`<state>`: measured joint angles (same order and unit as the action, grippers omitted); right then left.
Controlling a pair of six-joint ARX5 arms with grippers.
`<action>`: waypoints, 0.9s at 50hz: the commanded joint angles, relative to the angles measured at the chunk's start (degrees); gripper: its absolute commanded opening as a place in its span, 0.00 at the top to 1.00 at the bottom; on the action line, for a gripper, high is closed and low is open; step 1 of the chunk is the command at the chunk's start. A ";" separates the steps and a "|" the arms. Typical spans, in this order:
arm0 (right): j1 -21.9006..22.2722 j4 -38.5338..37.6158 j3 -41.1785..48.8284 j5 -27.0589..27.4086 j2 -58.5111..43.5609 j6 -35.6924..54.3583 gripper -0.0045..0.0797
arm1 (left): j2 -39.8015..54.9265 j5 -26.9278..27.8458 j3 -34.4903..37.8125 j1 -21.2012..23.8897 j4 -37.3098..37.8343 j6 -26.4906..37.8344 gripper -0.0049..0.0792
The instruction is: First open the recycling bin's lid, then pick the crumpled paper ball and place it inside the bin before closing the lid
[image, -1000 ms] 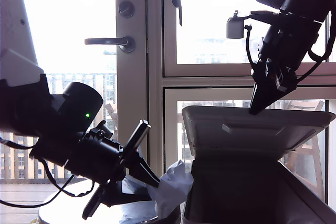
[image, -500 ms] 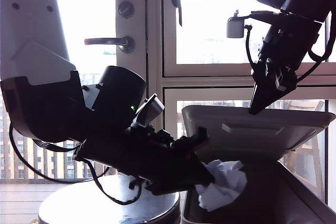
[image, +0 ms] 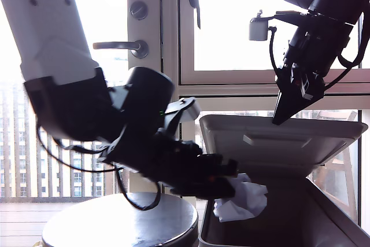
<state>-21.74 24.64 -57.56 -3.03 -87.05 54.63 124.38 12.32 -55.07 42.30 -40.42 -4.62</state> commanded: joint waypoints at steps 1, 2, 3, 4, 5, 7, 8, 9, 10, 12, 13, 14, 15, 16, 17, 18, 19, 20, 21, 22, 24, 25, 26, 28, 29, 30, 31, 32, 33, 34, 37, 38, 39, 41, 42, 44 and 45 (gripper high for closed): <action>0.55 -1.18 0.42 0.00 0.55 -0.90 0.96 | 0.76 0.04 -0.94 0.26 2.34 1.18 0.89; 0.55 -1.20 0.42 0.00 0.55 -0.90 0.96 | 0.76 0.04 -1.25 0.26 2.95 1.60 0.89; 0.55 -1.18 0.42 0.00 0.55 -0.90 0.96 | 0.76 0.02 -1.64 0.26 3.67 1.77 0.87; 0.55 -1.18 0.42 0.00 0.55 -0.90 0.96 | 0.76 0.04 -1.99 0.26 4.28 1.75 0.83; 0.55 -1.18 0.42 0.00 0.55 -0.90 0.96 | 0.76 0.07 -2.29 0.26 4.76 1.75 0.76; 0.55 -1.18 0.42 -0.02 0.55 -0.90 0.96 | 0.76 0.07 -2.82 0.26 5.68 1.81 0.56; 0.55 -1.18 0.42 -0.02 0.55 -0.92 0.96 | 0.76 0.04 -3.15 0.26 6.29 1.92 0.42; 0.55 -1.18 0.42 0.00 0.55 -0.92 0.96 | 0.76 -0.04 -3.37 0.26 6.71 1.92 0.33; 0.55 -1.20 0.42 0.00 0.55 -0.92 0.96 | 0.76 -0.24 -3.58 0.26 7.23 1.92 0.25; 0.55 -1.18 0.42 -0.02 0.55 -0.92 0.96 | 0.76 -0.98 -4.04 0.26 8.31 1.90 0.16; 0.55 -1.18 0.42 -0.02 0.55 -0.94 0.96 | 0.76 -1.18 -4.28 0.26 8.98 1.92 0.15; 0.55 -1.20 0.42 -0.02 0.55 -0.96 0.96 | 0.76 -1.38 -4.46 0.24 9.44 1.90 0.15; 0.55 -1.20 0.42 -0.02 0.55 -0.98 0.96 | 0.76 -1.64 -4.59 0.24 9.75 1.90 0.15; 0.55 -1.20 0.42 -0.02 0.55 -1.05 0.96 | 0.76 -2.08 -4.68 0.24 9.99 1.92 0.15; 0.55 -1.18 0.42 0.00 0.55 -1.11 0.96 | 0.76 -2.36 -4.74 0.24 10.03 1.92 0.15; 0.55 -1.18 0.42 0.00 0.55 -1.33 0.96 | 0.76 -2.40 -4.81 0.24 10.05 1.95 0.15; 0.55 -1.18 0.42 0.00 0.55 -1.44 0.96 | 0.76 -2.40 -4.90 0.24 10.05 1.95 0.15; 0.55 -1.18 0.42 0.00 0.55 -1.79 0.96 | 0.76 -2.43 -4.98 0.24 10.08 1.95 0.16; 0.55 -1.18 0.42 0.00 0.55 -2.05 0.96 | 0.76 -2.43 -5.07 0.24 10.03 1.95 0.16; 0.55 -1.20 0.42 0.00 0.55 -2.27 0.96 | 0.76 -2.40 -5.14 0.24 9.99 1.95 0.16; 0.55 -1.18 0.42 -0.02 0.55 -2.32 0.96 | 0.76 -2.49 -5.38 0.24 10.01 1.95 0.16; 0.55 -1.18 0.42 -0.02 0.55 -2.32 0.96 | 0.76 -2.58 -5.51 0.24 10.03 1.95 0.16; 0.55 -1.20 0.42 -0.02 0.55 -2.32 0.96 | 0.76 -2.64 -5.62 0.24 10.03 1.95 0.16; 0.55 -1.20 0.42 0.00 0.55 -2.32 0.96 | 0.76 -2.78 -5.81 0.26 10.01 1.95 0.16; 0.55 -1.18 0.42 -0.02 0.55 -2.32 0.96 | 0.76 -2.78 -5.86 0.26 9.94 1.95 0.16; 0.55 -1.20 0.42 0.00 0.55 -2.32 0.96 | 0.76 -2.75 -5.92 0.26 9.94 1.95 0.16; 0.55 -1.20 0.42 0.00 0.55 -2.32 0.96 | 0.76 -2.75 -5.97 0.26 9.92 1.95 0.16; 0.55 -1.18 0.42 0.00 0.55 -2.32 0.96 | 0.76 -2.73 -6.03 0.26 9.97 1.95 0.16; 0.55 -1.18 0.42 0.00 0.55 -2.32 0.96 | 0.76 -2.73 -6.08 0.24 9.99 1.95 0.16; 0.55 -1.18 0.42 0.00 0.55 -2.32 0.96 | 0.76 -2.75 -6.12 0.24 10.05 1.95 0.16; 0.55 -1.20 0.42 0.00 0.55 -2.32 0.96 | 0.76 -2.75 -6.12 0.24 10.03 1.92 0.16; 0.55 -1.20 0.42 0.00 0.55 -2.32 0.96 | 0.76 -2.71 -6.12 0.24 9.97 1.92 0.16; 0.55 -1.20 0.42 0.00 0.55 -2.32 0.96 | 0.76 -2.69 -6.14 0.24 9.94 1.92 0.16; 0.55 -1.22 0.42 0.00 0.55 -2.32 0.96 | 0.76 -2.71 -6.14 0.24 10.01 1.92 0.16; 0.55 -1.22 0.42 0.00 0.55 -2.29 0.96 | 0.76 -2.71 -6.14 0.24 10.08 1.92 0.16; 0.55 -1.22 0.42 -0.02 0.55 -2.32 0.96 | 0.76 -2.71 -6.14 0.24 10.32 1.92 0.16; 0.55 -1.25 0.42 -0.02 0.55 -2.29 0.96 | 0.76 -2.71 -6.14 0.24 10.51 1.95 0.16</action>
<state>-21.74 24.47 -57.56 -3.05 -87.05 53.34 124.38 9.50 -61.06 42.33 -29.95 -2.96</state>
